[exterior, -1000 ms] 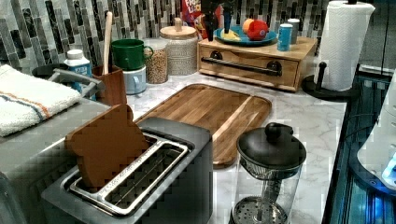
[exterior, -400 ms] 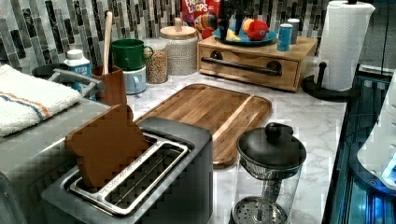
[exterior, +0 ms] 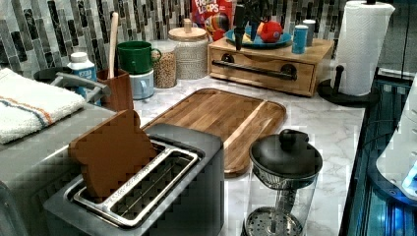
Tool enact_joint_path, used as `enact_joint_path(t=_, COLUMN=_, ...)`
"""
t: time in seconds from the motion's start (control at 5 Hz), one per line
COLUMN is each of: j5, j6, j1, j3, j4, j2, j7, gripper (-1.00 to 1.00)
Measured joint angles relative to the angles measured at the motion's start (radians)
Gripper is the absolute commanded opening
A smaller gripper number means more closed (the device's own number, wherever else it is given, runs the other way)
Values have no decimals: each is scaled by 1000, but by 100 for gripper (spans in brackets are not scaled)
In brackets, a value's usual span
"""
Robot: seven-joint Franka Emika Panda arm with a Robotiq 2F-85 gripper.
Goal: Open the drawer.
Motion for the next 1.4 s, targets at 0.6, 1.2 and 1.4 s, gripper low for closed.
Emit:
enact_joint_path(t=0.6, j5=-22, j6=231, j1=-12, j3=0, j4=-35, j2=113, j7=-41, gripper=100)
enact_joint_path(t=1.2, j5=-26, j6=315, j1=-21, j3=-4, j4=-121, j2=186, j7=-41, gripper=100)
enact_joint_path(t=1.4, j5=-21, j6=309, j1=-19, j3=-5, j4=-123, j2=176, j7=-41, gripper=100)
